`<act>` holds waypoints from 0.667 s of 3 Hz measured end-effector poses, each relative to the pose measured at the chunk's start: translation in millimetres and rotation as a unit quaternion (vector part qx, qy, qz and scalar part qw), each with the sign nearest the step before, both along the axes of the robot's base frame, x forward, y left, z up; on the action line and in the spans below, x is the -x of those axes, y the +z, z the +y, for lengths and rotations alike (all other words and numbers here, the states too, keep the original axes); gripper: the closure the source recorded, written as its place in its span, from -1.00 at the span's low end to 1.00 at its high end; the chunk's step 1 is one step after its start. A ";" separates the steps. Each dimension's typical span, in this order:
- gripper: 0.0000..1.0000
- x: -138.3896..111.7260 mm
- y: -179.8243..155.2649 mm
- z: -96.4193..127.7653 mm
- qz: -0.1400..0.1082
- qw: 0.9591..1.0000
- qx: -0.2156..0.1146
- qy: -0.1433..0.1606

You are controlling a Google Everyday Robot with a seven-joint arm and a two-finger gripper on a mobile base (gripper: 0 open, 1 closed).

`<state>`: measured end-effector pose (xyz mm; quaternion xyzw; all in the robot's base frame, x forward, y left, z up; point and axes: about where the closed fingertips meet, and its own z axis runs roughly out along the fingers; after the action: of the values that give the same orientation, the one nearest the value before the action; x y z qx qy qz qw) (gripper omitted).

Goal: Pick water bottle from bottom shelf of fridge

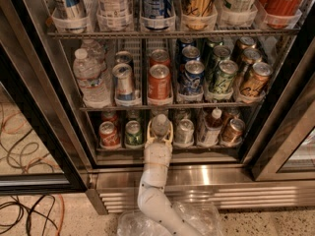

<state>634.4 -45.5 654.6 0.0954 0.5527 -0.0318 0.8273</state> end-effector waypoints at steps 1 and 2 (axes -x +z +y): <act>1.00 4.3 -5.1 -1.8 -0.031 0.999 -0.012 -0.014; 1.00 4.8 -4.8 -2.0 -0.034 0.999 -0.013 -0.015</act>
Offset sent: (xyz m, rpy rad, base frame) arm -0.0036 -0.0014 -0.0052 0.0218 -0.0528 -0.0236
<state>629.6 -47.5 649.8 0.1148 0.5235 -0.0337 0.8436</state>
